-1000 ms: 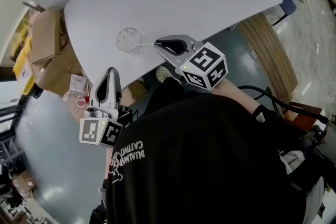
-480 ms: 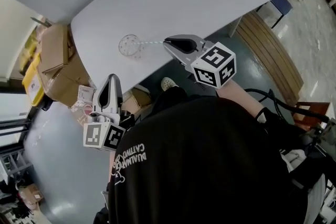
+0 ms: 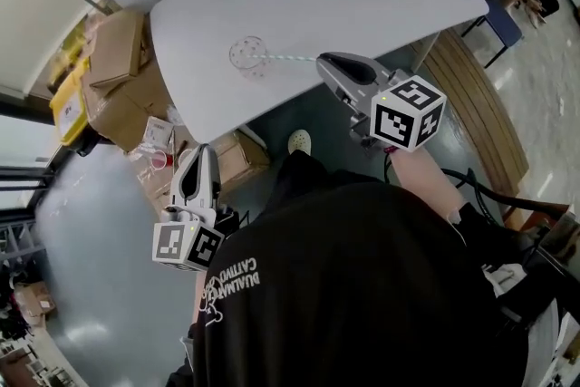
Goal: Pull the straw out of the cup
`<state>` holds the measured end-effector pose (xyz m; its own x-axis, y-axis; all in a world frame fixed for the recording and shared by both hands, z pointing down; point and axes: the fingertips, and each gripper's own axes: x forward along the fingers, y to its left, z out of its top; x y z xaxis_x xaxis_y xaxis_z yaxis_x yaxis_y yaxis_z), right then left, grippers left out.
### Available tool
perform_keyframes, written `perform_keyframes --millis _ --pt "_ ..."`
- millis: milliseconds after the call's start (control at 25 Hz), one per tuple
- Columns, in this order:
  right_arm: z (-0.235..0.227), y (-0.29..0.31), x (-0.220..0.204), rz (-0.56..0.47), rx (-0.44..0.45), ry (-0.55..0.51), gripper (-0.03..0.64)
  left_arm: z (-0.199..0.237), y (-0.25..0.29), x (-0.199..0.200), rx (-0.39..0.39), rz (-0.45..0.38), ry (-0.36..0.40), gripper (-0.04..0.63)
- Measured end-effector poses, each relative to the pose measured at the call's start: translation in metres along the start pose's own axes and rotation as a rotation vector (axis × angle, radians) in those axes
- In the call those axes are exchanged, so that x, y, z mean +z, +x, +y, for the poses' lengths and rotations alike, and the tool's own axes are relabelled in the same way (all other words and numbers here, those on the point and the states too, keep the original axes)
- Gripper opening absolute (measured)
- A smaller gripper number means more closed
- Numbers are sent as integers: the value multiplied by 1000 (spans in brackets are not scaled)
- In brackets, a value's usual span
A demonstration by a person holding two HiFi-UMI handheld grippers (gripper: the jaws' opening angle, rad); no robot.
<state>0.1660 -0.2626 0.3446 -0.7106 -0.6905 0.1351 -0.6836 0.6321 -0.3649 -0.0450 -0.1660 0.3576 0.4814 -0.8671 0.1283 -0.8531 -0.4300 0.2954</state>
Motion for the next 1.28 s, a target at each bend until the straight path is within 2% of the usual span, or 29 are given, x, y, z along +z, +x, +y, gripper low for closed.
perform_keyframes --millis 160,320,520,800,1040,1280 --pt "26 26 -13 8 65 54 31 27 -51 -12 107 1 -36 3" --pt "50 43 -19 36 140 57 31 36 -89 -11 214 -23 -73 3" --pt "105 77 -53 139 241 29 31 70 -133 -14 314 -73 -103 3" --pt "187 122 -100 242 312 40 31 121 -195 -20 345 -93 -155 3" --pt "269 153 -129 287 385 -12 32 166 -261 -22 394 -113 -180 3" --pt "322 172 -146 316 411 -49 31 195 -299 -16 380 -146 -180 3"
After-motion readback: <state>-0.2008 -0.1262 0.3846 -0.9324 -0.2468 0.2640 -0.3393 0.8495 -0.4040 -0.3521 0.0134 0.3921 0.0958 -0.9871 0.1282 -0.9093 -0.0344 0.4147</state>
